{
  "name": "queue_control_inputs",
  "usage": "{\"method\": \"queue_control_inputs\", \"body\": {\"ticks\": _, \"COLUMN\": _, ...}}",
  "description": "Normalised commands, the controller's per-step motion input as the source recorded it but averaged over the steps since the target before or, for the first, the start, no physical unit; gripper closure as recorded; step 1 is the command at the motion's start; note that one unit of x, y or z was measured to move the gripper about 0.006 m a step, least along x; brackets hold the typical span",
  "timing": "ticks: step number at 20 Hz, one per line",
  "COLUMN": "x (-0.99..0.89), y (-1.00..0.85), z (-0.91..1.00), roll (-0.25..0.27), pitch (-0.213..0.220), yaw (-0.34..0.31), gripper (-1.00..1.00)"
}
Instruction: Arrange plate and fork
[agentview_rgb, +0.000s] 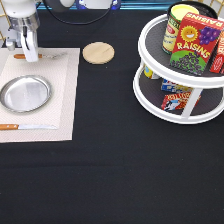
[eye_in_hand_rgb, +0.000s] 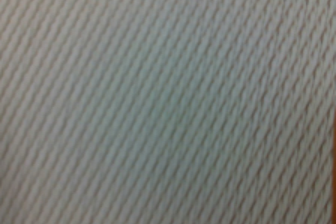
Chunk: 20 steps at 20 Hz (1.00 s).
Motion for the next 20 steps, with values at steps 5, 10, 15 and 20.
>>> {"method": "queue_control_inputs", "body": {"ticks": 5, "x": 0.20, "y": -0.15, "z": 0.09, "roll": 0.069, "pitch": 0.021, "yaw": -0.157, "gripper": 1.00}}
{"method": "queue_control_inputs", "body": {"ticks": 10, "x": 0.42, "y": -0.04, "z": 0.18, "roll": 0.071, "pitch": 0.114, "yaw": -0.209, "gripper": 1.00}}
{"method": "queue_control_inputs", "body": {"ticks": 15, "x": 0.18, "y": 0.00, "z": 0.04, "roll": 0.063, "pitch": 0.103, "yaw": -0.103, "gripper": 1.00}}
{"method": "queue_control_inputs", "body": {"ticks": 20, "x": 0.11, "y": -0.14, "z": 0.03, "roll": 0.118, "pitch": 0.039, "yaw": 0.142, "gripper": 1.00}}
